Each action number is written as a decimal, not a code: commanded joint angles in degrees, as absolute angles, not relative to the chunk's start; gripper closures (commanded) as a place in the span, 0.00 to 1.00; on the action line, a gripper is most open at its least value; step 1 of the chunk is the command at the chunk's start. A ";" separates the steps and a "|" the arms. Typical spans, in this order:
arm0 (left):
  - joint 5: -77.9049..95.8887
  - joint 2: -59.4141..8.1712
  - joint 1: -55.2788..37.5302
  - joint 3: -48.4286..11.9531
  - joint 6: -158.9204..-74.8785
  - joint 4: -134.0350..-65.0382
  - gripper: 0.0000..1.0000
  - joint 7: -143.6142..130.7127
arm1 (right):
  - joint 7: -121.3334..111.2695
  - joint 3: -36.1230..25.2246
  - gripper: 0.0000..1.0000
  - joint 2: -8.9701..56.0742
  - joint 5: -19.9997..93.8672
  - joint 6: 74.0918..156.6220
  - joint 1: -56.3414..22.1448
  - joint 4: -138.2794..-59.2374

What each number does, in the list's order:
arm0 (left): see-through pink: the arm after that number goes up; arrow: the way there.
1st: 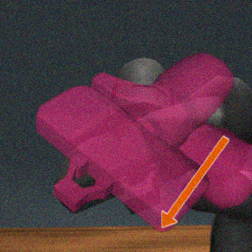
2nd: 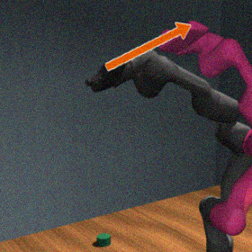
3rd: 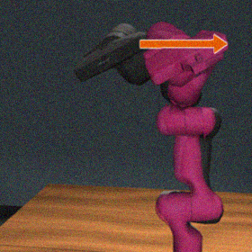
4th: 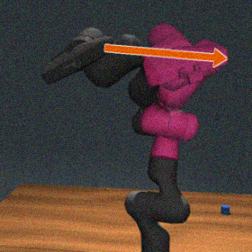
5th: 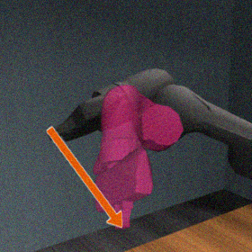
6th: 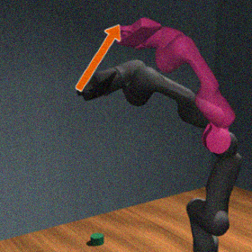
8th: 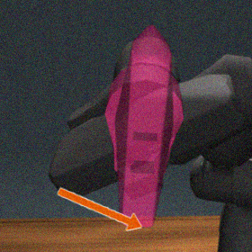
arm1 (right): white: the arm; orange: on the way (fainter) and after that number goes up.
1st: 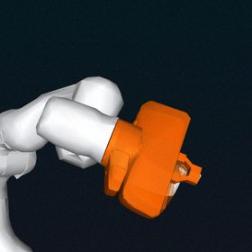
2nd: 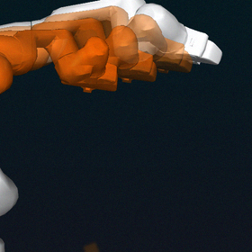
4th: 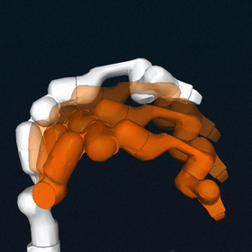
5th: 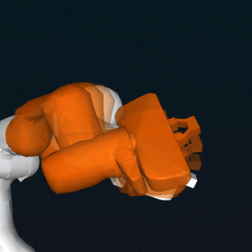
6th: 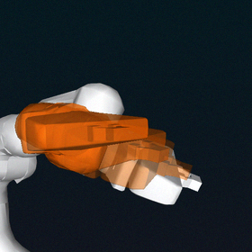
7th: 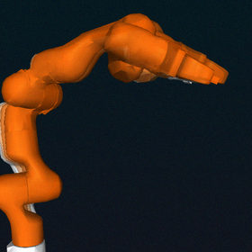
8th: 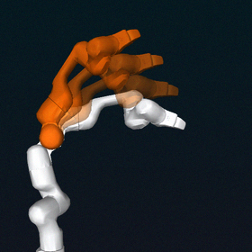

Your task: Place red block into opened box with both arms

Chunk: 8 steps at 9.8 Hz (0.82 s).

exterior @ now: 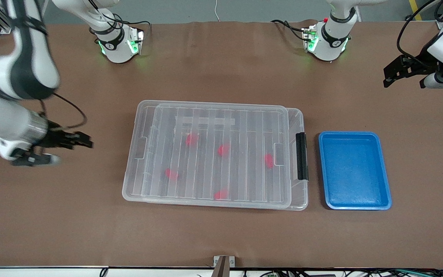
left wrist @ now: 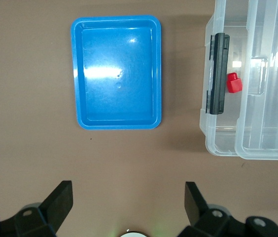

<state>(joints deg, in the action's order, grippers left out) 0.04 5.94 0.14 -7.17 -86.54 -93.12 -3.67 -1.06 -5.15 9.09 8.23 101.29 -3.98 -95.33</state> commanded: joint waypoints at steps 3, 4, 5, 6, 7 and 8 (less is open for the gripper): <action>-0.27 5.45 0.09 -7.03 -86.40 -94.13 0.00 -2.90 | 12.83 -2.47 0.00 0.12 2.64 83.35 0.86 -86.84; -0.26 5.80 0.09 -7.03 -86.05 -94.13 0.00 -3.07 | 12.40 -2.46 0.00 -3.48 3.33 82.02 2.97 -87.36; -0.26 5.80 0.09 -7.03 -85.09 -93.61 0.00 -3.42 | 11.70 -2.72 0.00 -3.86 3.43 79.39 3.95 -86.58; -0.18 5.80 0.00 -7.12 -85.08 -93.26 0.00 -3.43 | 11.86 -3.33 0.00 -3.61 3.51 77.63 4.22 -85.27; -0.18 5.54 0.00 -7.12 -85.08 -92.90 0.00 -3.34 | 11.87 -3.77 0.00 -3.26 3.43 77.35 4.31 -84.30; -0.26 5.36 0.00 -7.03 -85.17 -92.64 0.00 -2.64 | 11.00 -3.43 0.00 -3.25 2.30 77.95 3.96 -84.37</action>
<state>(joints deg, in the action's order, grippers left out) 0.04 6.00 0.13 -7.15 -86.18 -92.26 -3.66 11.17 -4.26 -4.07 3.24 77.99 3.70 -85.22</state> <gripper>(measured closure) 0.000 0.000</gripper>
